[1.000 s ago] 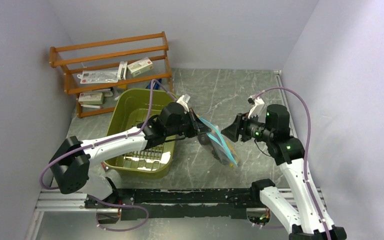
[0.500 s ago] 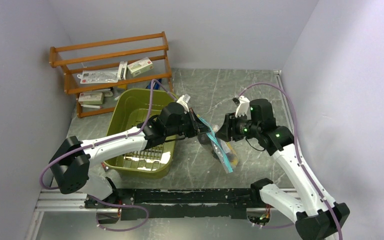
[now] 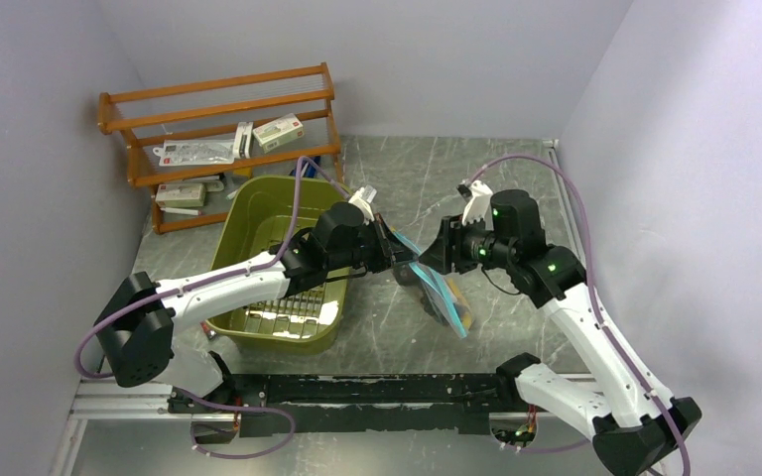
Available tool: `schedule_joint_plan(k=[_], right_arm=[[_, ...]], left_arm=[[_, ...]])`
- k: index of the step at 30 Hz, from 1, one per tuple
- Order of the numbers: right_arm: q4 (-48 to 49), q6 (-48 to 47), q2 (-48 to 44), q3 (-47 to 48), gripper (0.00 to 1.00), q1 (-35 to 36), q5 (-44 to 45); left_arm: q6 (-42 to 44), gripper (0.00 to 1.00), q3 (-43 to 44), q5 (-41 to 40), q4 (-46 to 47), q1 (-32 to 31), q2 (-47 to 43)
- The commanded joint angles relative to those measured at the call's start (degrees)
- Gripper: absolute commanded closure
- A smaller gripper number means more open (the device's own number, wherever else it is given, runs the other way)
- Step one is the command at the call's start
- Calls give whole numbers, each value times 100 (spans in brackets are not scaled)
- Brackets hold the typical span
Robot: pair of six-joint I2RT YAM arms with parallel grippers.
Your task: Open the zip-top bag and remove the fake food
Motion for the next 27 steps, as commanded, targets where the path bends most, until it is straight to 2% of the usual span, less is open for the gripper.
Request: schedule_joint_plan(k=[1,3,6,9,13,15,21,27], right_arm=[[-250,-42,140,9,57,201,490],[-344,-66,244,32,59,356,706],[-398,-115,357,17,70,513,1153],[-483,-125,453,93,71,604,1431],[-475,-156,519,261,91,834,1826],[-646,-243,587,419,100,969,2290],[-972,-526,710,1015,100,1050,4141],[-965,-929,789,1666,100,1040,5653]], left_arm=[[23,93,0,-27,154,1,-119],[42,93,22,-21,127,3,-109],[44,93,15,-17,135,-3,-121],[60,93,5,-45,89,-2,-157],[252,93,53,-127,-128,5,-218],[677,93,391,-293,-638,26,-172],[2036,93,2011,710,-2043,265,688],[2492,93,3304,1548,-2225,272,1604]])
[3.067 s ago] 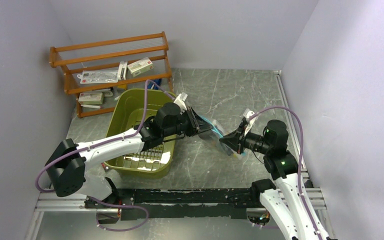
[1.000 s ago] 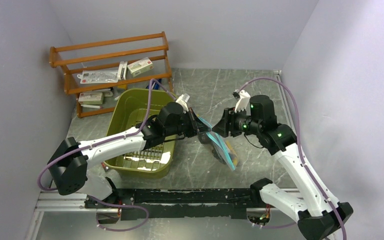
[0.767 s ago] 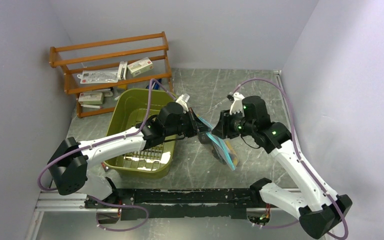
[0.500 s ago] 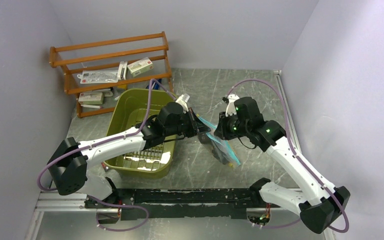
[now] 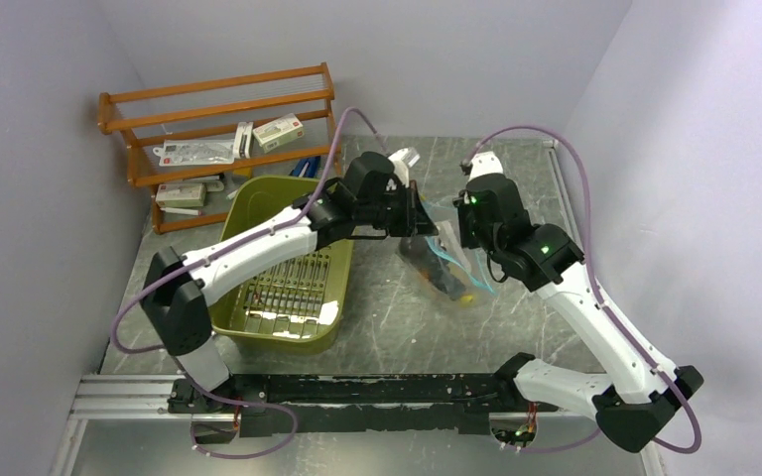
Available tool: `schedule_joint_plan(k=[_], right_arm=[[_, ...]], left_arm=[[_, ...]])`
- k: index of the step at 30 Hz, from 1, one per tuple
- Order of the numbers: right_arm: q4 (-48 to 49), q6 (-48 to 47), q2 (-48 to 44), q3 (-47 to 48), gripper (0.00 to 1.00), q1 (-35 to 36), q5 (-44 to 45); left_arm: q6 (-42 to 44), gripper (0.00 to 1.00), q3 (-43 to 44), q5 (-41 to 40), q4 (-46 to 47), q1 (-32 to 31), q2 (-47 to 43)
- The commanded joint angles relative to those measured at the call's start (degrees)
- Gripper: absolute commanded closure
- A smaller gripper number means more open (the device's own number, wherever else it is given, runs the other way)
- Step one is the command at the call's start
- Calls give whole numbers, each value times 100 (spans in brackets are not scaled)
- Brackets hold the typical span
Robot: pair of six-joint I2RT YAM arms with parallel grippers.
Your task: Open the zip-top bag and remove the fake food
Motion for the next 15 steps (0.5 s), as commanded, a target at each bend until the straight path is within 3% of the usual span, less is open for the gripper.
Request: schedule_joint_plan(k=[1,4,8,12,15], right_arm=[[-102,-435,91,550,100,12,1600],[-175,-491,204,780,100,7,2024],[-215,-359,250,843,100,15,1908],[-257,1,368,232,100,17,734],[330,672,218,-643,100,29,-325]], left_arm=[[596,93,901,823,-360,31,560],[583,93,1439,1198,-283,46,952],[620,93,1740,1491,-304,74,1304],[433,93,623,1266,16,307,885],[391,93,-255,1076,-179,602,513]])
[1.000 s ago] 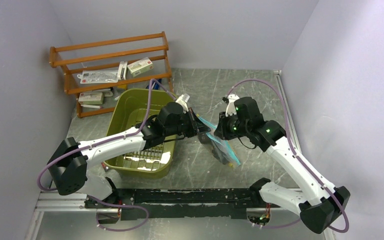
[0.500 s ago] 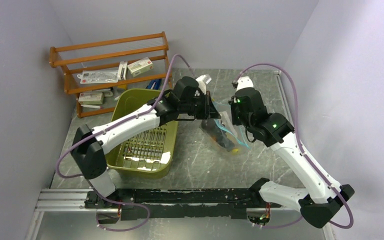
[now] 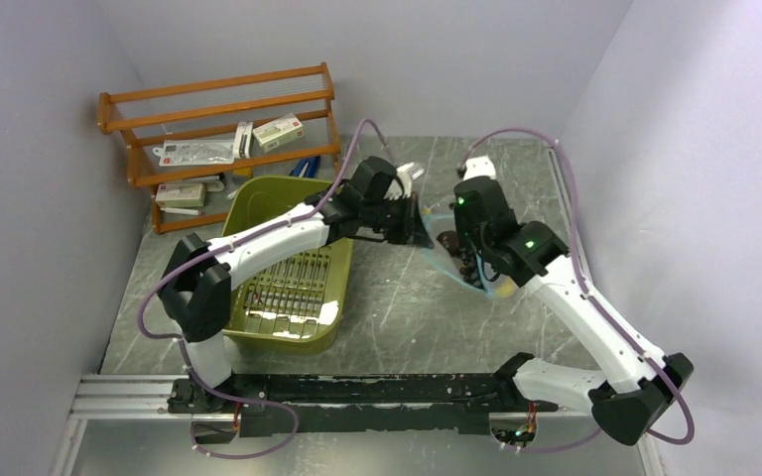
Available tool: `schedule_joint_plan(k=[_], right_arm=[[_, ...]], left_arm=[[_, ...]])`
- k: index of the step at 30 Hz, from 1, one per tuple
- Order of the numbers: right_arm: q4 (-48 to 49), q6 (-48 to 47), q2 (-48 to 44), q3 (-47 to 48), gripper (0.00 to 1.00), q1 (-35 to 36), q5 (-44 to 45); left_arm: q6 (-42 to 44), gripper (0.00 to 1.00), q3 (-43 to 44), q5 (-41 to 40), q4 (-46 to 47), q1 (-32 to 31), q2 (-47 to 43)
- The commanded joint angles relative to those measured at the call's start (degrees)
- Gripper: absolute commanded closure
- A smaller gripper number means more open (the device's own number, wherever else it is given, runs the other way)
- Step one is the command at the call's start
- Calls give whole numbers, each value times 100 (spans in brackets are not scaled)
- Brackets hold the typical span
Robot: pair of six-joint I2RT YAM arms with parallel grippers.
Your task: Open the zip-top bag and remove the fake food
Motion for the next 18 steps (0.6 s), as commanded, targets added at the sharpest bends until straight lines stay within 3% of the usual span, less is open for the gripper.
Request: schedule_joint_plan(k=[1,4,9,15,18], right_arm=[[828,982,-189,-1296,100,25,-1603],[1301,1500,-298,-1803,100,42,-1778],[1223,1678,-32,-1718,100,81,-1728],[1268,1792,-96,-1629,100,156,-1650],[1445,1867,-182,-1627,100,160,-1820]], left_arm=[[9,93,-963,-150,-278,433,-516],[321,92,-1052,-431,-766,465,-586],[693,81,-711,-1102,-1626,465,-640],[484,47,-1056,-1407,-1522,432,-1251],[363,44,-1319,-1383,-1166,349,-1724]])
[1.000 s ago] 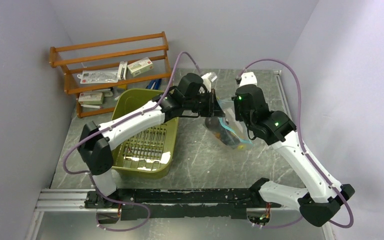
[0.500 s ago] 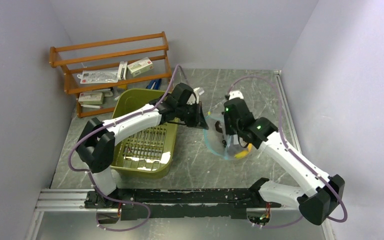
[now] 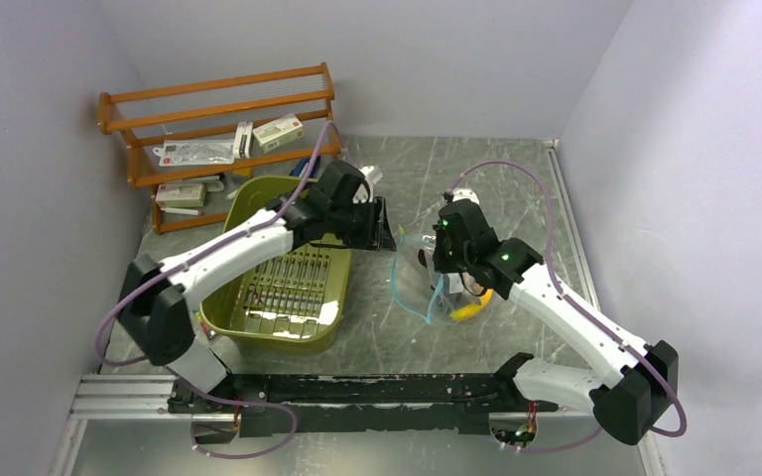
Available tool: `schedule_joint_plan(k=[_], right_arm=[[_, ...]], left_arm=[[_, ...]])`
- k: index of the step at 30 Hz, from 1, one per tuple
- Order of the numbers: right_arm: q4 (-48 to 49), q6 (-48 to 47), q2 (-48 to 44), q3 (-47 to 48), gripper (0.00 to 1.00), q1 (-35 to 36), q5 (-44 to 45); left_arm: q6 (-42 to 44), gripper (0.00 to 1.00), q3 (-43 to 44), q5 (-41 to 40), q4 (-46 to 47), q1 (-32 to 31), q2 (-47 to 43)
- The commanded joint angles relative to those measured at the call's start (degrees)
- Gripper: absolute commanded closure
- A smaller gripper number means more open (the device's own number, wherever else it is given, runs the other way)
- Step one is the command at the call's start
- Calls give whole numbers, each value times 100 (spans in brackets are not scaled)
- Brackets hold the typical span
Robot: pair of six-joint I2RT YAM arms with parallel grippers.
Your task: Open the zip-top bag and remove the fake food
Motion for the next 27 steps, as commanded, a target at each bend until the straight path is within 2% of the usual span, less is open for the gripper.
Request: schedule_joint_plan(k=[1,5,8,14,16,22,25,27], right_arm=[[394,214,-181,145,100,45,-204],[522,368,-130,26,100,48,-287],[417,505,-120,64,100,47,-156],[308,565,-294,167,100,57,-89],[221,551,-262,304,100,64,-43],[33,450,-253,646,100,69,-39],[47,405,-390,621,94,65,18],[198,378,-535,472,86,61,26]], left_arm=[[-72,42,-389,-67,624,-177,-781],[-340,42,-1123,633,2229,-400,-1198],[-714,45,-1503,608,2780,-626,-1152],[-1313,53,-1549,-20,2669,-936,-616],[-1567,51,-1441,-252,2492,-968,-441],[-1894,47,-1231,-465,2763,-979,202],[-1976,46,-1331,-476,3209,-988,356],[-1995,46,-1470,-465,3580,-989,348]])
